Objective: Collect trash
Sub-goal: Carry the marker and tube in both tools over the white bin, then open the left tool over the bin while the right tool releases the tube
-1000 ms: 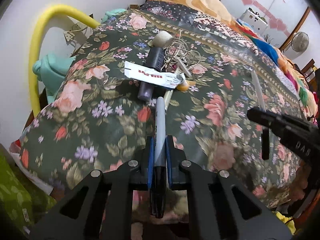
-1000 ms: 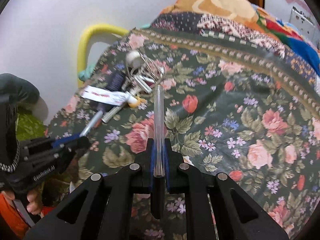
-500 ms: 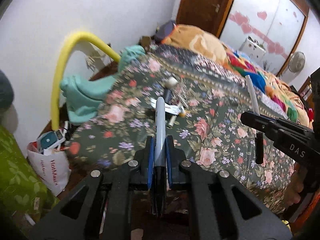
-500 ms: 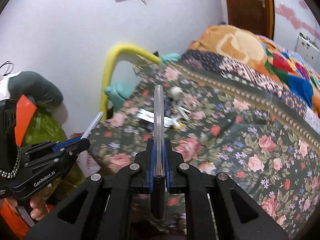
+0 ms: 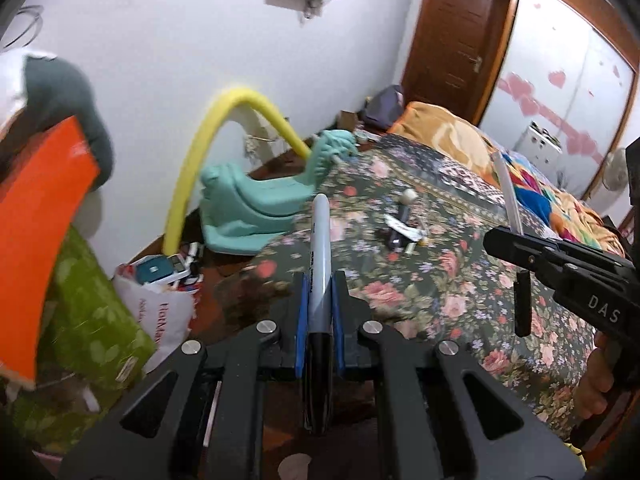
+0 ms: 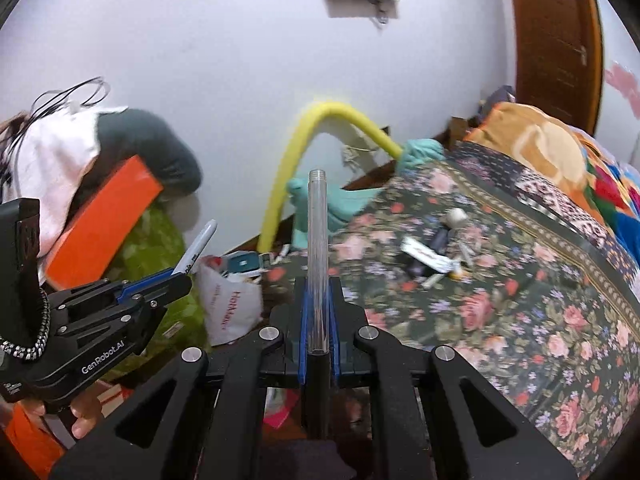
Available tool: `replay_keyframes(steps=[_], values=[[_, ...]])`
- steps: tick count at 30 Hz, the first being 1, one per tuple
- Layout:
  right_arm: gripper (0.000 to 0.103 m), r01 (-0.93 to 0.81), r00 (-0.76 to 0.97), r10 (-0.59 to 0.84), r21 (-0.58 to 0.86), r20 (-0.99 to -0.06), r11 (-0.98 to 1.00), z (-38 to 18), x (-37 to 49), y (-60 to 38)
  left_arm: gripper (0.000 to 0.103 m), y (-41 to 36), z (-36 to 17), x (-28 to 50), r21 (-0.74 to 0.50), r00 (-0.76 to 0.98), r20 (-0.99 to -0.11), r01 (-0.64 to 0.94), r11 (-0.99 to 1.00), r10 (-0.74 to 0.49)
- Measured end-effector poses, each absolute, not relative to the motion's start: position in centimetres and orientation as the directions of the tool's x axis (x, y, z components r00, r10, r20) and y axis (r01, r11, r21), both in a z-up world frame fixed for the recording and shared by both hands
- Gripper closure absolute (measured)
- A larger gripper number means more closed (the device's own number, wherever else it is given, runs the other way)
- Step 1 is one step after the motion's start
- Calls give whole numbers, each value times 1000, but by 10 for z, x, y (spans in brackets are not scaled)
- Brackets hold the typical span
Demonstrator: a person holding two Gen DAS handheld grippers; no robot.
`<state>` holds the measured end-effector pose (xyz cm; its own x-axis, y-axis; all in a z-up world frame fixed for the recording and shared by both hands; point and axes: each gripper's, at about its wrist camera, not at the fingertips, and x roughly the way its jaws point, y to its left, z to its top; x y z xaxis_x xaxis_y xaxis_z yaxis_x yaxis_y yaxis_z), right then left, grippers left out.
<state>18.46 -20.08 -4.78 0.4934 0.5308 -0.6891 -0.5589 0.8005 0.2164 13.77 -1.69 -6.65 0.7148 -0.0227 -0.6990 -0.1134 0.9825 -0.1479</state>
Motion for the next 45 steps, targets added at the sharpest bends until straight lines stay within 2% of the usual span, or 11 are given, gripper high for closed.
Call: replay_keyframes(steps=[10,20,32,39,42,44,45], values=[[95,-675,389,583,210,-713,707,-59,145,-129,93,46,-85,79,-147,690,-720,-262,954,79],[95,-756,234,588,235,-775,611,-97,118,-58,93,95,-136,42,-129,589,-795,-398,908,145],[95,-776,8,507,314,-862,547,-176,120,18,93,138,-222,31,-163,426,-902,-492,855,73],[95,-767,-53,453,327,-890,553,-212,136,47,93,155,-257,44,-191,376,-927,-510,839,17],[95,-767,-62,433,320,-899,556,-221,141,55,93,164,-265,49,-239,394,-919,-516,822,-20],[91,-757,-106,420,347,-901,554,-229,146,59,93,169,-266,49,-264,423,-906,-530,806,-19],[85,-744,-133,417,369,-899,558,-233,148,61,92,172,-267,51,-263,421,-907,-539,801,-15]])
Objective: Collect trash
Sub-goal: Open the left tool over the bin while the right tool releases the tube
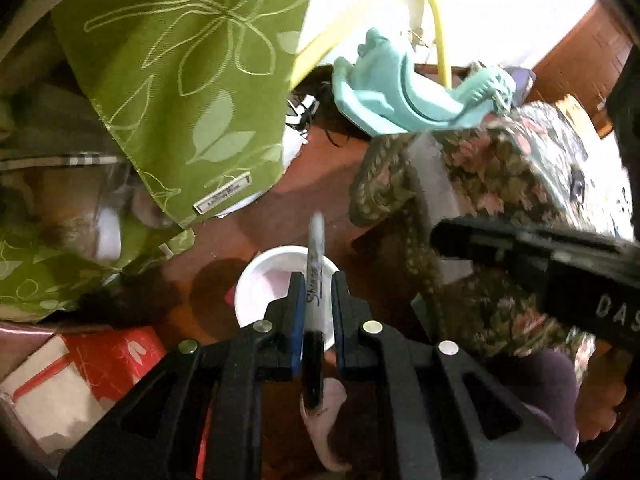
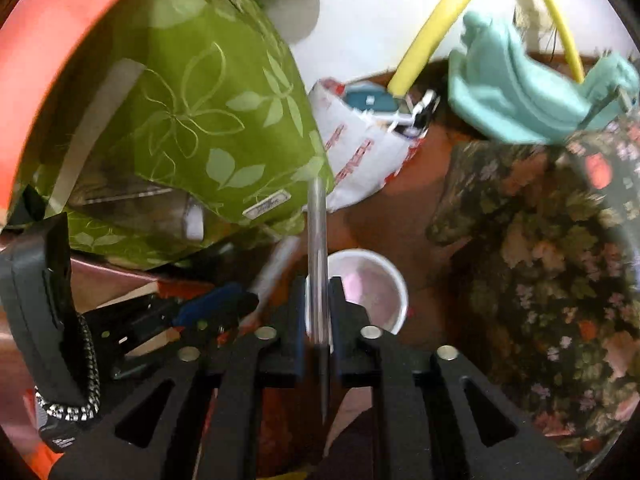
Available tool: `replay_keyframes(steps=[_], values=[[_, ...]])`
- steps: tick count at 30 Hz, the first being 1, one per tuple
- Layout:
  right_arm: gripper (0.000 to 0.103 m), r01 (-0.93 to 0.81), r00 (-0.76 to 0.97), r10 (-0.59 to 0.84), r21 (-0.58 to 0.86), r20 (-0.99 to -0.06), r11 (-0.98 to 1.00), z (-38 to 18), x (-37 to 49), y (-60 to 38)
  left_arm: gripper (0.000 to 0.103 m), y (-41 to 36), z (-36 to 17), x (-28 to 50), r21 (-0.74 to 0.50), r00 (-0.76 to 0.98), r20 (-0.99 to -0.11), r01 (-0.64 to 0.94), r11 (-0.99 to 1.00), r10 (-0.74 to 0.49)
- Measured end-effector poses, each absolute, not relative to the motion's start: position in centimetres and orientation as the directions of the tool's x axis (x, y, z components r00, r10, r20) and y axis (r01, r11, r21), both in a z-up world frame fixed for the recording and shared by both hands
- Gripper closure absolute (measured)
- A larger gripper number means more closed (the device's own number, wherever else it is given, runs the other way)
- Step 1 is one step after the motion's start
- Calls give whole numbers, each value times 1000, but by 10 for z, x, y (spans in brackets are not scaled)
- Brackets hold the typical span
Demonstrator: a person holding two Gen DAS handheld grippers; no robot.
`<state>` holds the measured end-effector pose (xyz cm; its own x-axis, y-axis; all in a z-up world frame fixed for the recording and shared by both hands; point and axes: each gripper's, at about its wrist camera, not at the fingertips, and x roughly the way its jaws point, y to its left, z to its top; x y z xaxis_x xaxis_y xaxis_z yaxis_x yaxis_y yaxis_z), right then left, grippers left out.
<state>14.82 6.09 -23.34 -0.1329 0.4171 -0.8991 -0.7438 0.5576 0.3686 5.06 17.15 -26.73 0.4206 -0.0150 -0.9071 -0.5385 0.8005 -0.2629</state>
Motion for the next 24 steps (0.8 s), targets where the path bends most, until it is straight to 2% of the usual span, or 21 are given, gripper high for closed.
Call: replay_keyframes(steps=[1,3,7,9,16,24], values=[[78,-729,-150,422,388,-894,563,-237,151,61,90,173,-269,52,-255,412,-911,-547,797,-9],[73,-714,-151,428,398,-891,576,-238,153,59,90,173,-270,53,-234,394,-919,-549,802,1],[73,-710,-137,434,393,-891,584,-234,155,53,90,165,-264,53,-200,385,-923,-525,827,21],[73,-713,-125,438,388,-890,584,-229,155,49,86,161,-259,54,-186,382,-923,-517,836,32],[73,-732,-58,470,358,-881,580,-197,154,30,84,149,-237,51,-221,409,-913,-507,833,6],[73,-737,28,526,338,-850,585,-156,152,-11,81,123,-212,52,-200,421,-906,-503,841,37]])
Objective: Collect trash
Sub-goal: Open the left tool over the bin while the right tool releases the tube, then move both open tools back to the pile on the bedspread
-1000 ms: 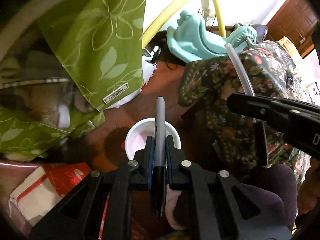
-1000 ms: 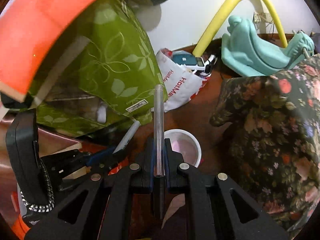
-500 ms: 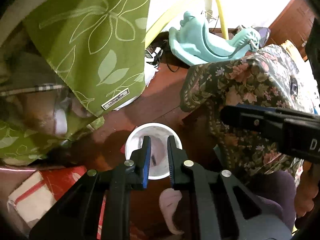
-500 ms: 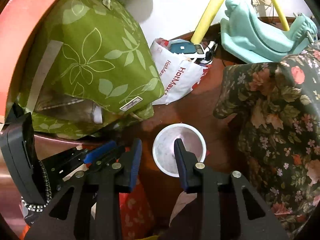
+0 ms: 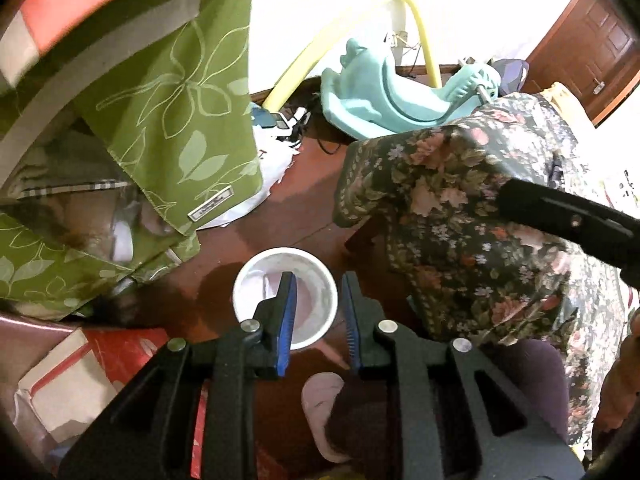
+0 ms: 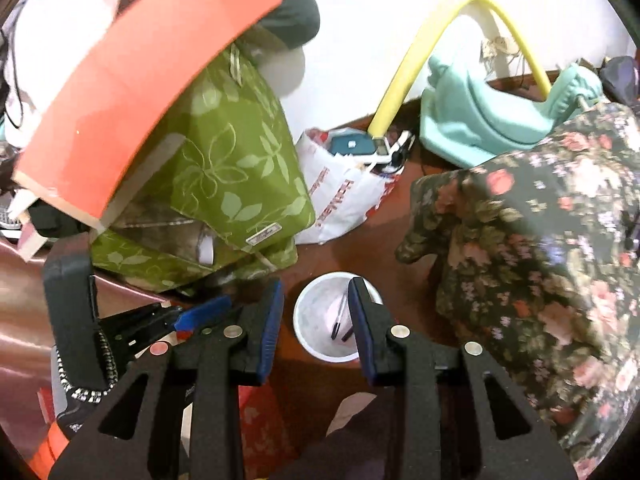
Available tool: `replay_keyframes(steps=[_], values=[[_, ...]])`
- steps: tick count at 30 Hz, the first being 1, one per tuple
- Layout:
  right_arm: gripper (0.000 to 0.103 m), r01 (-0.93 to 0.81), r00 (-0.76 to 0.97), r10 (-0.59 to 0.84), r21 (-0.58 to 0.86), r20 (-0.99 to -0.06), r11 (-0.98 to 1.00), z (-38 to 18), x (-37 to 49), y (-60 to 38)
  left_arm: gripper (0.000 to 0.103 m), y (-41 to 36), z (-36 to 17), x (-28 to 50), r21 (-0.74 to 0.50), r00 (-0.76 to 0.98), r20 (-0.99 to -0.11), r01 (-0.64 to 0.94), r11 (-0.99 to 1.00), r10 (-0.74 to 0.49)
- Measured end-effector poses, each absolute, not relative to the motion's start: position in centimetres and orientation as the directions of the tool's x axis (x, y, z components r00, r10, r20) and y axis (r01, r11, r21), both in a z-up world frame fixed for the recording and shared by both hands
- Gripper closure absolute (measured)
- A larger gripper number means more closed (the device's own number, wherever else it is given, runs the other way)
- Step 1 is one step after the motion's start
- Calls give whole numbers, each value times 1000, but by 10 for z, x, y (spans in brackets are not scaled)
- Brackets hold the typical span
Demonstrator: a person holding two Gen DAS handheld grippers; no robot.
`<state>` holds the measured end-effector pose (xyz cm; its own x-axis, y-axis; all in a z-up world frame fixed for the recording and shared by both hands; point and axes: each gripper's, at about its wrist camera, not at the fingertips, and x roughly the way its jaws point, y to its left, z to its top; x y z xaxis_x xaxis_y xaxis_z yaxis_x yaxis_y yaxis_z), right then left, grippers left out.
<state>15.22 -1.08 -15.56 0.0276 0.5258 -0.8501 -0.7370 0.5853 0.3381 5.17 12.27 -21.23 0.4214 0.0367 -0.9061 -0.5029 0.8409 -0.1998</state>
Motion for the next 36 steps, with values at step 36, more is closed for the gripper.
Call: replay_keyframes(steps=[36], values=[[53,-459,483,379,140,-789,877,-108,287,-258,55,-64,-129,255,-188,608,-791,-136,973,-68]])
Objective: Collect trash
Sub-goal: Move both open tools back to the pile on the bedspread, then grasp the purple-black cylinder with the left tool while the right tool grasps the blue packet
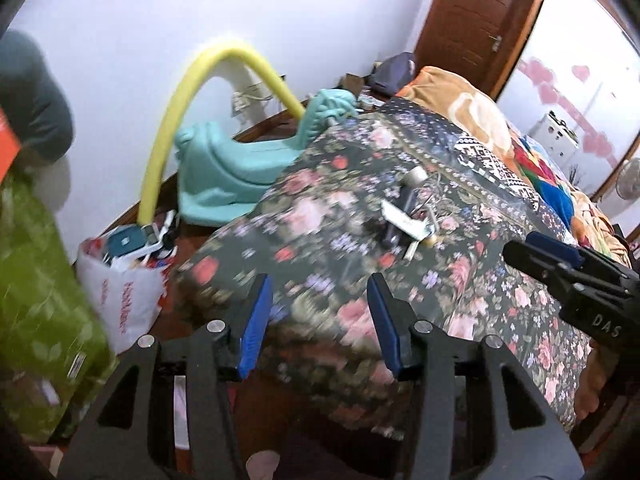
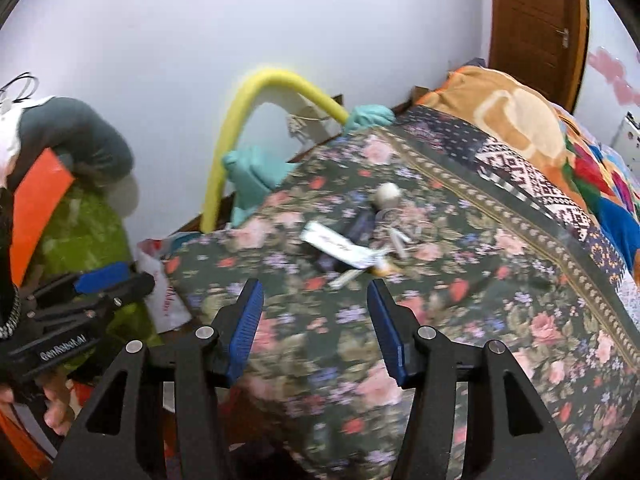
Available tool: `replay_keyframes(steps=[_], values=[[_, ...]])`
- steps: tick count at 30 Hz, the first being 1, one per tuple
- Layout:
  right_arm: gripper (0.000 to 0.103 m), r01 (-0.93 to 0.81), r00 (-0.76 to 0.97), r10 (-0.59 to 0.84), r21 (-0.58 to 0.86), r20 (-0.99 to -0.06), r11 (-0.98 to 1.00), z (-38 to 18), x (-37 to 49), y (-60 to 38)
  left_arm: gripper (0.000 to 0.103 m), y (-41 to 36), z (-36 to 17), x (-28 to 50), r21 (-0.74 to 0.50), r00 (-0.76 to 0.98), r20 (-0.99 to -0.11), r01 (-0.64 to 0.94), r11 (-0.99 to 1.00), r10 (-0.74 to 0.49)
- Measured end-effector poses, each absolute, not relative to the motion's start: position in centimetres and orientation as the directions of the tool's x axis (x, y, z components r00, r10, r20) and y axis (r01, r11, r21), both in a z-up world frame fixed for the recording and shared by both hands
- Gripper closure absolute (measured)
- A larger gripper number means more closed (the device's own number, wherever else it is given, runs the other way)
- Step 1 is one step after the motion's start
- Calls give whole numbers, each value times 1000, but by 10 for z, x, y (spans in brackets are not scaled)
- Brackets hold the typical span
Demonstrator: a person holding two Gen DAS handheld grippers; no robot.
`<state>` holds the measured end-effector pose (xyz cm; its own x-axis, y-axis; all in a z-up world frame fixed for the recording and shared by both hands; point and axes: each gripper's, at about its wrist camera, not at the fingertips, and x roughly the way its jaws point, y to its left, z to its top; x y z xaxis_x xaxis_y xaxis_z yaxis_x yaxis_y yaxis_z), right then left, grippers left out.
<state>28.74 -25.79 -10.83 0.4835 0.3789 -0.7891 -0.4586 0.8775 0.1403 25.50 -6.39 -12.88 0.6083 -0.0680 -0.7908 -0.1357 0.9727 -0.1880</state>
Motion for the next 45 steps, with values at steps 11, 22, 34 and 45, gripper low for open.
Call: replay_keyframes(steps=[11,22,34,45], values=[[53,-495,369,374,161,-851,854,-172,353,-260,55,-89,-180,338,-143,562,-825,-102,984,-62],[53,-568,281,364,152,-888,809,-226,397,-224,55,-86,-221,365,-183,510,-851,-68,981,-123],[86,-539,296,487,278,-822,795,-204,387,-252,55,-103,-223,383,-185,494,-854,5,983,-163],[86,-368,436,407,254,-803,895,-184,387,-311,55,-159,-225,425,-59,502,-853,177,983,-141]])
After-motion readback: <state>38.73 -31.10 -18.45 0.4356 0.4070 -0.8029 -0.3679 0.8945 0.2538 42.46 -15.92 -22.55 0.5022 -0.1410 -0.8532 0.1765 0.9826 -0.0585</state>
